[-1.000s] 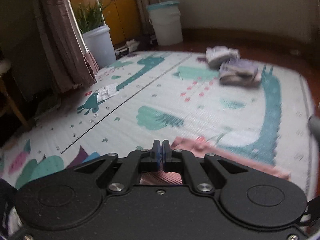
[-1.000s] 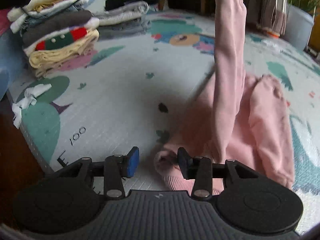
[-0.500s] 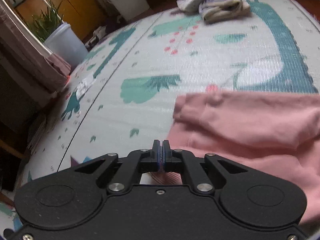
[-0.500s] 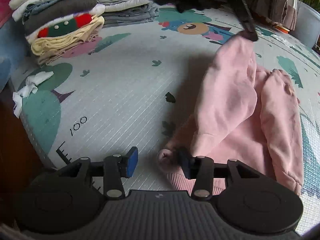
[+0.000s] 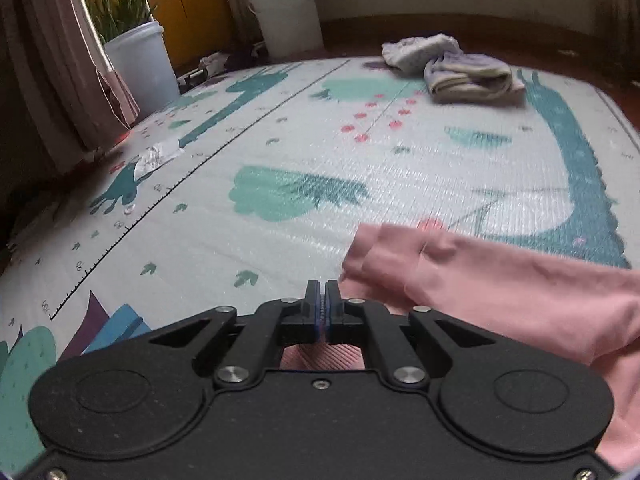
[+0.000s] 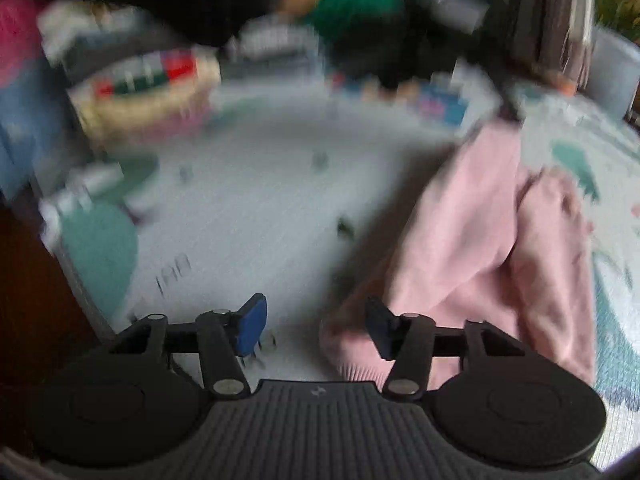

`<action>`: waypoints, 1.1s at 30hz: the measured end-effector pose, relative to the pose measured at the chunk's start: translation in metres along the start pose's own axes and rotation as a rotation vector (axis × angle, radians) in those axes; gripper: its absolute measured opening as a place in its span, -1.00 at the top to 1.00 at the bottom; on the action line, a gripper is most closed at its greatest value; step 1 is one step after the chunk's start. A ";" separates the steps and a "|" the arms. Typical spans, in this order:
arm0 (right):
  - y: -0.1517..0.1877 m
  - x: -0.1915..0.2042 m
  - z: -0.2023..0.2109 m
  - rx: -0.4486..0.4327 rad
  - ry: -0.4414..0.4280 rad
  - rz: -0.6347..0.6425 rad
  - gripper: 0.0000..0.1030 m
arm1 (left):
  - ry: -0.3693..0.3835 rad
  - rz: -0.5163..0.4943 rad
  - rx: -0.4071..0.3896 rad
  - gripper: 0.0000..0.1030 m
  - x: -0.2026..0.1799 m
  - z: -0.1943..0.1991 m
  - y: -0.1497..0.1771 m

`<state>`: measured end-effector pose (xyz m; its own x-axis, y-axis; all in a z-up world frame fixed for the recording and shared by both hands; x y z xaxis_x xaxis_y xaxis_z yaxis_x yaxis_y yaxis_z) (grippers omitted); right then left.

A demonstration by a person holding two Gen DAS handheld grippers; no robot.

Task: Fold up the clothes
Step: 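Grasp both pink ribbed sleeve cuffs together with the left tool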

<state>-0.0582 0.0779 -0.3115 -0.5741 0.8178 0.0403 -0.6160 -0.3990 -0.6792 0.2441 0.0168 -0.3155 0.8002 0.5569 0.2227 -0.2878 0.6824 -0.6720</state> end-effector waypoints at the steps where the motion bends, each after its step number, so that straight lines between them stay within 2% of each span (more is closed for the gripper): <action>1: -0.004 -0.002 0.010 -0.052 0.005 -0.002 -0.04 | 0.002 0.015 0.003 1.00 0.000 -0.003 0.001; 3: -0.012 -0.012 0.020 -0.112 0.030 -0.023 -0.03 | 0.002 0.024 0.017 1.00 0.000 -0.010 0.003; 6: -0.025 -0.030 0.009 -0.098 0.065 -0.063 -0.02 | -0.008 0.043 0.051 1.00 0.000 -0.020 0.012; 8: -0.033 -0.040 -0.005 -0.081 0.070 -0.069 0.00 | -0.047 0.074 0.074 0.81 0.006 -0.022 0.019; 9: -0.036 -0.046 -0.013 -0.059 0.069 -0.081 -0.01 | -0.084 0.085 0.073 0.58 0.011 -0.018 0.020; 11: -0.036 -0.052 -0.033 0.014 0.047 -0.089 0.03 | -0.124 0.131 0.040 0.58 0.021 -0.001 0.018; 13: -0.031 -0.051 -0.049 0.079 0.051 -0.044 0.03 | -0.139 0.221 -0.036 0.58 0.033 0.031 0.016; 16: -0.027 -0.053 -0.053 0.090 0.067 -0.035 0.03 | -0.114 0.312 -0.096 0.58 0.032 0.067 0.026; 18: -0.029 -0.053 -0.047 0.052 0.082 -0.044 0.04 | -0.053 0.319 -0.089 0.58 0.013 0.074 0.036; 20: -0.032 -0.053 -0.042 0.013 0.096 -0.053 0.04 | -0.027 0.279 -0.039 0.58 -0.012 0.061 0.049; 23: -0.025 -0.049 -0.055 0.065 0.090 -0.062 0.03 | -0.091 0.259 0.024 0.58 -0.024 0.027 0.060; 25: -0.014 -0.047 -0.065 0.120 0.086 -0.053 -0.01 | -0.134 0.215 0.082 0.59 -0.029 0.003 0.069; 26: -0.013 -0.044 -0.065 0.120 0.092 -0.030 -0.05 | -0.145 0.195 0.091 0.60 -0.032 -0.004 0.071; 28: -0.015 -0.044 -0.059 0.115 0.082 -0.031 -0.05 | -0.140 0.223 0.074 0.59 -0.029 0.003 0.067; 30: -0.020 -0.047 -0.051 0.094 0.070 -0.047 0.06 | -0.129 0.267 0.056 0.59 -0.023 0.015 0.061; 33: -0.033 -0.057 -0.038 0.010 0.103 -0.040 0.07 | -0.109 0.267 0.015 0.59 -0.019 0.026 0.049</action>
<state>0.0159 0.0604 -0.3193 -0.4905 0.8714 -0.0082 -0.6430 -0.3683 -0.6714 0.2012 0.0519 -0.3340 0.6344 0.7645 0.1145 -0.4890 0.5116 -0.7065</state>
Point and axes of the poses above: each gripper's, at about its wrist camera, not at the fingertips, and z roughly against the way its jaws point, x to its left, y to its underside, the point moved 9 cm from there along -z, roughly the way its jaws point, and after that the axes turned 5 degrees about x, right-handed, at the moved point
